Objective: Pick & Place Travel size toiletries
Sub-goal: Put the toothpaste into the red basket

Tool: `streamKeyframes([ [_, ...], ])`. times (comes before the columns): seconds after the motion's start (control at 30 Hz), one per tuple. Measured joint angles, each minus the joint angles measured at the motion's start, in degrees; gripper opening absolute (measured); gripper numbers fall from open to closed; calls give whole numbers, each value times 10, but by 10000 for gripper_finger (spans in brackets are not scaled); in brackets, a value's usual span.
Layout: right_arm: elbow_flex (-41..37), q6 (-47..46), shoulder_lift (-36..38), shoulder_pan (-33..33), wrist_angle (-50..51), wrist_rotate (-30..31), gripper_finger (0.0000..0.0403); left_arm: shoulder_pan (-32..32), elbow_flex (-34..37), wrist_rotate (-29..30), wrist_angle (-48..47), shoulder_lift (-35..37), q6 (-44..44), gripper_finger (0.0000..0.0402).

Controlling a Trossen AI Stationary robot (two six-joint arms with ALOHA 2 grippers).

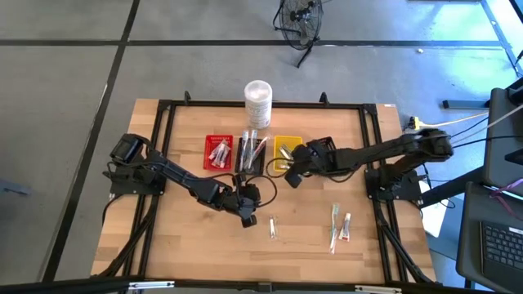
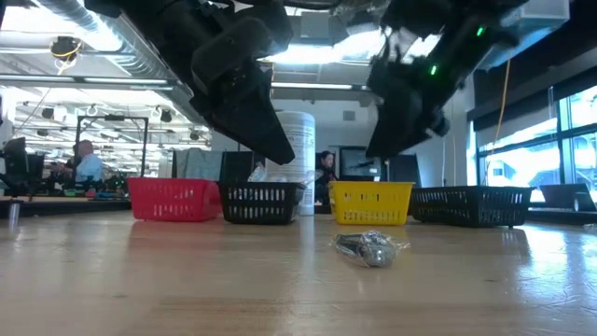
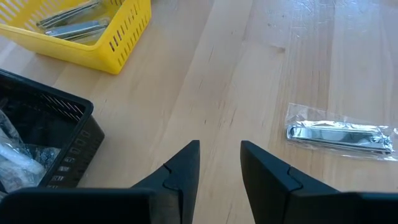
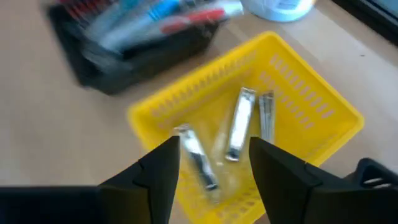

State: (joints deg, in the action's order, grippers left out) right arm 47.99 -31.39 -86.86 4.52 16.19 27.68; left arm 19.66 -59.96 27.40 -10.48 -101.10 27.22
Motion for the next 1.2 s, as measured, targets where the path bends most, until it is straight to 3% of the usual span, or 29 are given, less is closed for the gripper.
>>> streamKeyframes([
  [0.3,0,-77,101,70,81,-19,166,0,0,-1,0,0,0,111],
  [0.63,0,-176,91,182,105,-67,175,1,0,-28,0,0,-2,111],
  [0.9,0,-237,82,239,102,-63,167,2,0,-159,3,0,-147,111],
  [1.2,0,-265,82,290,98,-62,158,32,0,-168,61,-1,-257,116],
])
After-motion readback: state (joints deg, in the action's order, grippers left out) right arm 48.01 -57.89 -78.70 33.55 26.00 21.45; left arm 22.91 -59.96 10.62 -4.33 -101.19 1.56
